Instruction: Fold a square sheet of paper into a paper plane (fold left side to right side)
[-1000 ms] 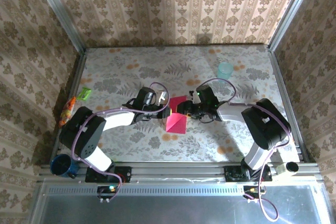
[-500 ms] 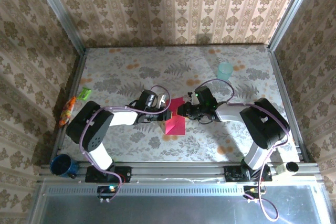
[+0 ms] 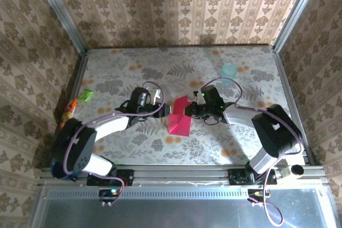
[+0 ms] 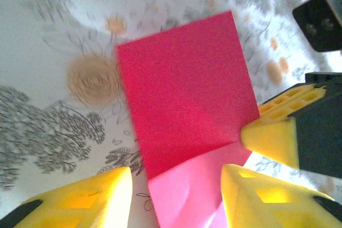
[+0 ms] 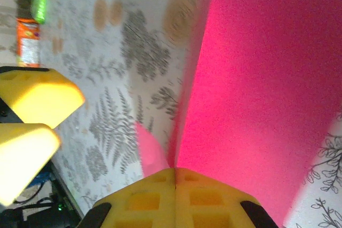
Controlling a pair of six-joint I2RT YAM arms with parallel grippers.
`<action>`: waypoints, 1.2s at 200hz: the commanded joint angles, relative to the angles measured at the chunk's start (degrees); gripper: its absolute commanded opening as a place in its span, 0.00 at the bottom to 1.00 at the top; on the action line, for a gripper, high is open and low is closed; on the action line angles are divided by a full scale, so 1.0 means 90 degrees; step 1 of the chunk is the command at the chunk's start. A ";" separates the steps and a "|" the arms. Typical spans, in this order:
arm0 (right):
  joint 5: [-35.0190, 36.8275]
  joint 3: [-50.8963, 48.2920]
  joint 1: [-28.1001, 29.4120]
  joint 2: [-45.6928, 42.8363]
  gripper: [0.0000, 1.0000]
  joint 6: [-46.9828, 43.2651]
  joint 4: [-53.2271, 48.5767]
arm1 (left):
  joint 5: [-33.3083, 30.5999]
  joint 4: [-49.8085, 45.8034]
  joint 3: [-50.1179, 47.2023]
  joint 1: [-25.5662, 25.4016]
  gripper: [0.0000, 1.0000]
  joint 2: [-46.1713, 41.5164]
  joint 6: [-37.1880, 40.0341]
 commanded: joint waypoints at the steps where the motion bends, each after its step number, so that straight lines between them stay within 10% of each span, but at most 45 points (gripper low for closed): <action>1: 0.0019 -0.0052 -0.0245 -0.0608 0.00 -0.0286 -0.0004 | -0.0151 -0.0416 -0.0151 0.0197 0.54 -0.0859 0.0375; 88: -0.1096 -0.0100 -0.1013 -0.2536 0.00 0.0045 0.1245 | 0.0126 0.2022 -0.1617 0.1364 0.99 -0.3663 -0.1339; 142: -0.1640 0.0326 -0.0901 -0.2536 0.00 0.0728 0.2006 | 0.1811 0.4171 -0.1348 0.1050 1.00 -0.2718 -0.2425; 240: -0.1412 0.0249 -0.0621 -0.2375 0.00 0.1152 0.2476 | 0.2186 0.5225 -0.0439 -0.0052 0.92 -0.0946 -0.2628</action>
